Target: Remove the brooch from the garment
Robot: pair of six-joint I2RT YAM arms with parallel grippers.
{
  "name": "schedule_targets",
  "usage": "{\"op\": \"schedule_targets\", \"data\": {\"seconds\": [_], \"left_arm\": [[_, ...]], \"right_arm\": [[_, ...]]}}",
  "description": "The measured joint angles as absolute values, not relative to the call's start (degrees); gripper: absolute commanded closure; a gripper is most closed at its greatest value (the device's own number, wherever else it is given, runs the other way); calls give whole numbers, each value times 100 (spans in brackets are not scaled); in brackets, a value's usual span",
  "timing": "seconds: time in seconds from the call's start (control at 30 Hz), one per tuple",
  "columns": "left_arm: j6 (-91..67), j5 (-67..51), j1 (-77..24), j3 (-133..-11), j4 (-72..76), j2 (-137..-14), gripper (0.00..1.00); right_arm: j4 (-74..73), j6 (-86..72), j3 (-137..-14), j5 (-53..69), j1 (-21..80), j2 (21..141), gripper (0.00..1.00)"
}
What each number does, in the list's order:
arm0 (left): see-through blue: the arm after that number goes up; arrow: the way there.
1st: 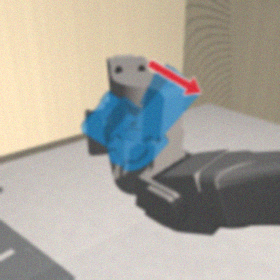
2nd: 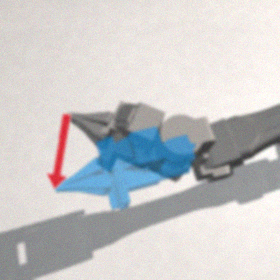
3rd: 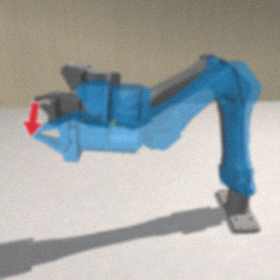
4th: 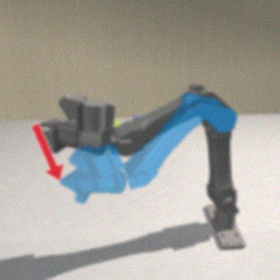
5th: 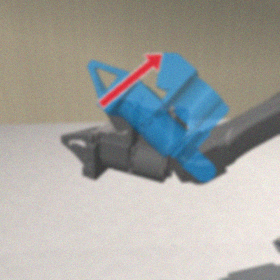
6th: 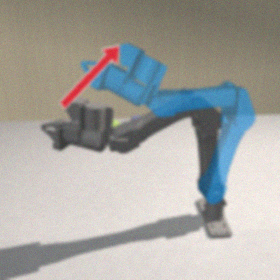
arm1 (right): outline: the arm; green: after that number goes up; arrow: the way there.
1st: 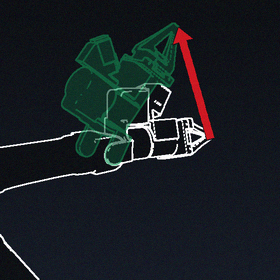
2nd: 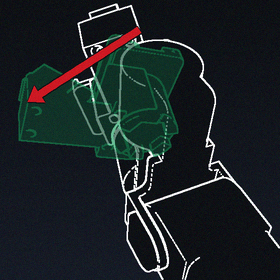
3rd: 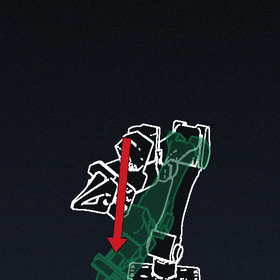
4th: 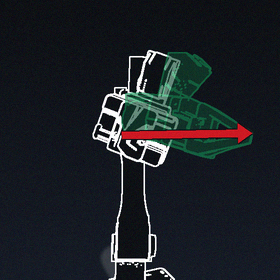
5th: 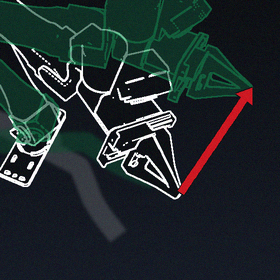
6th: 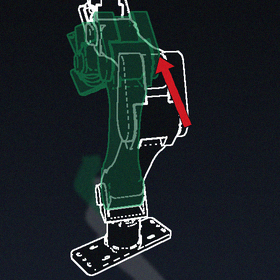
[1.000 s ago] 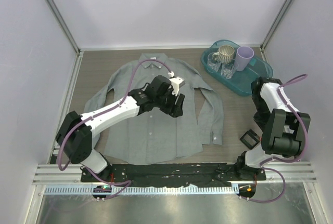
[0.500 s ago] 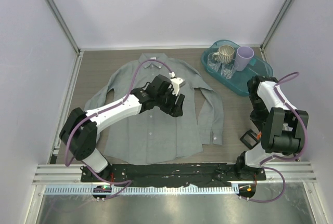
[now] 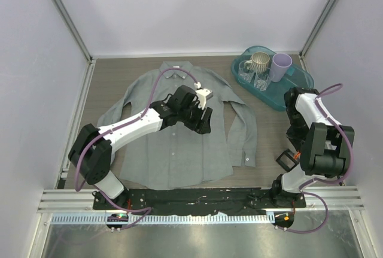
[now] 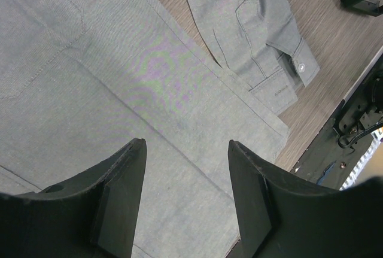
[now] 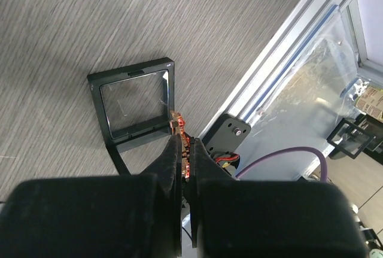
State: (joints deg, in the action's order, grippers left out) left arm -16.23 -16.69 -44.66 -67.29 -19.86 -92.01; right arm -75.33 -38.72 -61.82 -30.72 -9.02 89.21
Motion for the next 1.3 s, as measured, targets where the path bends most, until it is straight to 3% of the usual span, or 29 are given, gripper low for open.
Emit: {"op": "schedule_targets", "data": {"seconds": [1.3], "left_arm": [[-1623,-1717,-4368,-6726,-1944,-9201,39]], "right_arm": [[-7579,-4370,-6283,-3332,-384,9950,99]]}}
